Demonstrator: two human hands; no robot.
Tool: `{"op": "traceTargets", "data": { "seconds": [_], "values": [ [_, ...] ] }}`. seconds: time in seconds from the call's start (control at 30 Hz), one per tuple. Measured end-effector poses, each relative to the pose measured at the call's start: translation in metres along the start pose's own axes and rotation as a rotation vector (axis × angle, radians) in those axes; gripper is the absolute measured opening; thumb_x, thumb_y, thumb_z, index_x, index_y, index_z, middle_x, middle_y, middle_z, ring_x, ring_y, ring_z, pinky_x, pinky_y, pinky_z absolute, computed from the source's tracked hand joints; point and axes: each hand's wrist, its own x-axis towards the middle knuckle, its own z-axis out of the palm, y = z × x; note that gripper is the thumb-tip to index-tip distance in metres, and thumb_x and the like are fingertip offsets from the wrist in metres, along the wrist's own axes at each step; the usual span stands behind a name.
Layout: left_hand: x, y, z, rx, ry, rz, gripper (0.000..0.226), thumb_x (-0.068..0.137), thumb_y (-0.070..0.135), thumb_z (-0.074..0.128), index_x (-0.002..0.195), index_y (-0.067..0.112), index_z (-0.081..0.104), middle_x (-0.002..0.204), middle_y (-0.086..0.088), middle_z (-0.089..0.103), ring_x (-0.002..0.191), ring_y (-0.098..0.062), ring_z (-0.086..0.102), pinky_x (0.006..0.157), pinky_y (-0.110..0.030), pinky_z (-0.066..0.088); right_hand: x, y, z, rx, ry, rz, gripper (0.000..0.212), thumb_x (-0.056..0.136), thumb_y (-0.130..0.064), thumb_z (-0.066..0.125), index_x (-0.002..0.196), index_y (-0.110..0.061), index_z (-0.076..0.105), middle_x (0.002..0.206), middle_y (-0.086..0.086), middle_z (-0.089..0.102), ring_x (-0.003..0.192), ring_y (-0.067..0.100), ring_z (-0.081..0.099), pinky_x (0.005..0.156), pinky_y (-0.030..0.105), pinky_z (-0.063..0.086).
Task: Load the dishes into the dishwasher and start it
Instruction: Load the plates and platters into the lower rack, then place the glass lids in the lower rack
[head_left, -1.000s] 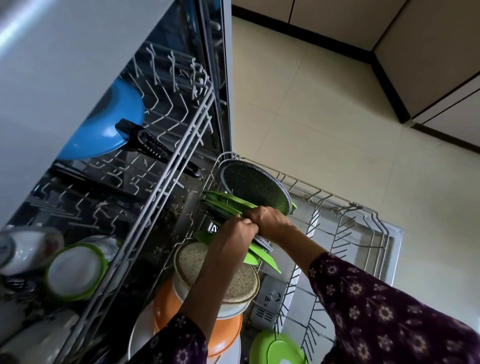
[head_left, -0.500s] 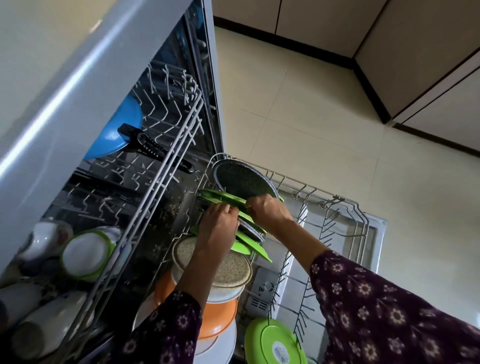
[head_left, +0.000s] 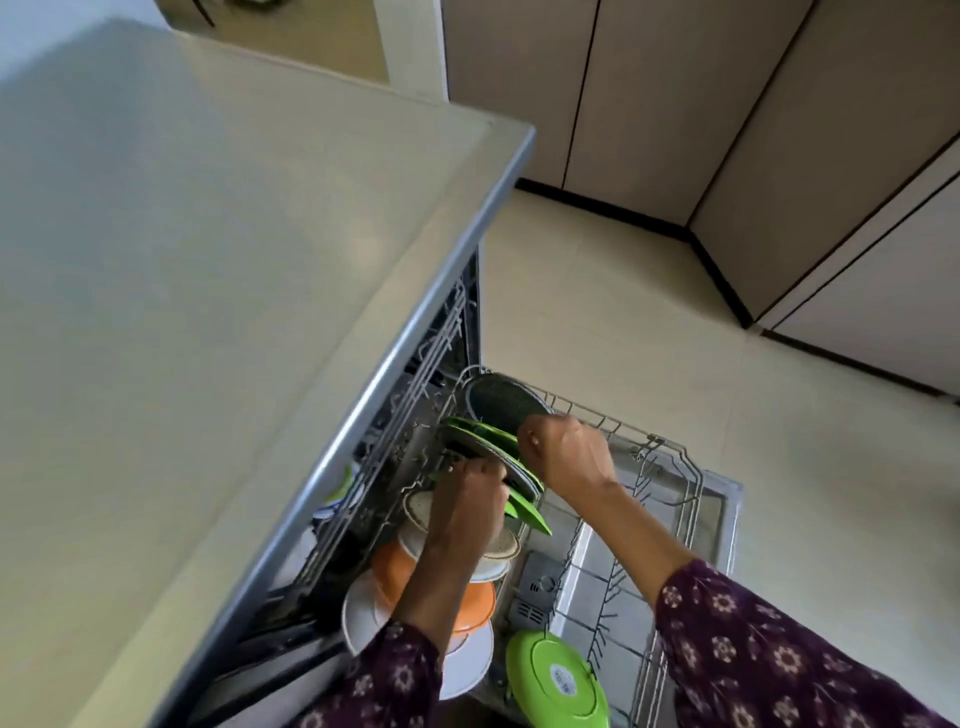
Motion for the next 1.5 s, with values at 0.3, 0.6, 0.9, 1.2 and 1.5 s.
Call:
{"op": "traceTargets", "data": {
  "seconds": [0.3,0.6,0.9,1.2,1.5],
  "values": [
    [-0.136,0.021,-0.125,-0.166,0.034,-0.128,0.021,0.093,0.029,0.047,0.106,0.019,0.061,0.104,-0.001,0.065,0.094,-0.021,0.063,0.079,-0.034,0.052,-0.105,-0.120,-0.115,0.142,0.218,-0.130,0.024,0.091,-0.030,0.047,0.077,-0.018,0.063,0.069,-0.005,0.063,0.059,0.018,0.059,0.059,0.033,0.054],
    [-0.326,-0.018,-0.216,-0.195,0.214,-0.454,0.023,0.089,0.027,0.045,0.102,0.020,0.062,0.108,-0.001,0.065,0.104,-0.023,0.059,0.081,-0.034,0.049,-0.193,-0.243,-0.183,0.126,0.100,-0.346,0.020,0.088,-0.034,0.052,0.094,-0.019,0.063,0.091,0.008,0.068,0.087,0.031,0.063,0.072,0.034,0.050],
    [-0.544,-0.057,-0.220,-0.248,0.393,-0.994,0.021,0.088,0.026,0.047,0.104,0.021,0.061,0.108,0.003,0.062,0.106,-0.019,0.056,0.084,-0.032,0.046,-0.271,-0.357,-0.171,0.159,-0.072,-0.703,0.016,0.083,-0.031,0.061,0.091,-0.020,0.068,0.086,0.001,0.070,0.085,0.023,0.064,0.073,0.030,0.049],
    [-0.695,-0.053,-0.189,-0.312,0.555,-1.298,0.023,0.087,0.032,0.055,0.108,0.025,0.062,0.107,0.007,0.062,0.106,-0.014,0.056,0.085,-0.031,0.047,-0.357,-0.466,-0.112,0.300,-0.425,-0.847,0.013,0.084,-0.030,0.064,0.085,-0.016,0.067,0.078,0.003,0.067,0.075,0.015,0.065,0.071,0.031,0.057],
    [-0.797,-0.133,-0.183,-0.423,0.636,-1.410,0.019,0.083,0.029,0.059,0.101,0.023,0.065,0.101,0.005,0.067,0.099,-0.016,0.061,0.084,-0.033,0.049,-0.421,-0.605,-0.039,0.502,-0.721,-0.697,0.020,0.087,-0.024,0.063,0.086,-0.004,0.066,0.074,0.011,0.068,0.061,0.014,0.064,0.056,0.026,0.052]
  ]
}}
